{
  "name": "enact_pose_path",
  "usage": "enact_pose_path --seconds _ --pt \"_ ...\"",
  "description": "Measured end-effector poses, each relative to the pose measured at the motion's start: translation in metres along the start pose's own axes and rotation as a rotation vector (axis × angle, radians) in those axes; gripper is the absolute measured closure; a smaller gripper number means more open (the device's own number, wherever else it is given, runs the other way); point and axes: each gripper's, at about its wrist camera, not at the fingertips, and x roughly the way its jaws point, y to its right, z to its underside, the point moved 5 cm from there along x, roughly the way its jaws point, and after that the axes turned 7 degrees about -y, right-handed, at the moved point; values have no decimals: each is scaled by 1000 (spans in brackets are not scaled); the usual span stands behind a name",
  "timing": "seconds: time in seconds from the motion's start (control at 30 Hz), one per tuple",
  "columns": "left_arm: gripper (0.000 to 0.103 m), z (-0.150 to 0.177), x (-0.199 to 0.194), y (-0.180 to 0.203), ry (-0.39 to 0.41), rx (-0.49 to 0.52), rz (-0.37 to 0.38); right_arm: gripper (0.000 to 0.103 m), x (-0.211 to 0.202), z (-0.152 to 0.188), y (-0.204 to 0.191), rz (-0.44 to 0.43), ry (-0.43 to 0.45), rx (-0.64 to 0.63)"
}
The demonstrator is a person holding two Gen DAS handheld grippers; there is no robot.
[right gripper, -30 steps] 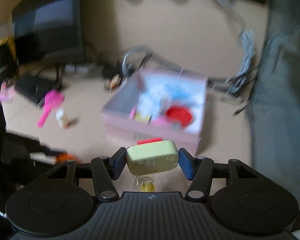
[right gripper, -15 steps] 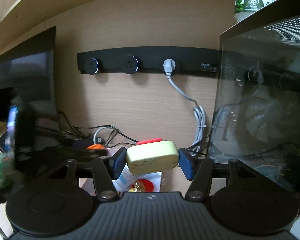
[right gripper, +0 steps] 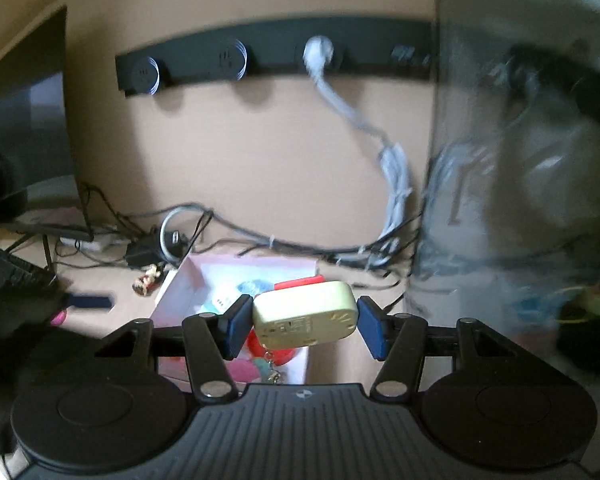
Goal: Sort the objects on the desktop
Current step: 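Drop the pumpkin into the box with the left tool while the right tool drops the keychain in, then move the right tool to the white card reader behind the box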
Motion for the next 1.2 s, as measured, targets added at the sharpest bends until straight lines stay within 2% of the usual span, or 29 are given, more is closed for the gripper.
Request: enact_pose_path --seconds 0.17,0.3,0.4,0.5,0.63,0.77,0.93,1.0,1.03,1.07,1.2 --pt "7 49 -18 -9 -90 -49 -2 47 58 -8 -13 -60 -78 52" --pt "6 75 -31 -30 -118 -101 -69 46 96 -16 -25 -10 -49 23" --pt "6 89 -37 -47 -146 -156 -100 46 117 -4 -27 0 -126 39" --pt "5 102 -43 -58 -156 -189 -117 45 121 16 -32 -20 -177 29" --pt "4 114 -47 -75 -178 -253 -148 45 115 26 -47 -55 -183 -15" --pt "4 124 -53 -93 -186 -295 -175 44 115 9 -84 -115 -158 -100" --pt "4 134 -62 -122 -171 -337 -188 43 132 -20 -153 -172 -151 -228" --pt "4 136 -64 -130 -150 -347 -188 53 151 -30 -183 -175 -176 -280" --pt "3 137 -66 -134 -138 -352 -184 69 161 -34 -195 -163 -192 -297" --pt "3 138 -67 -138 -125 -360 -180 72 175 -38 -204 -147 -220 -306" --pt "3 145 -73 -151 -97 -399 -160 72 230 -58 -221 -125 -325 -238"
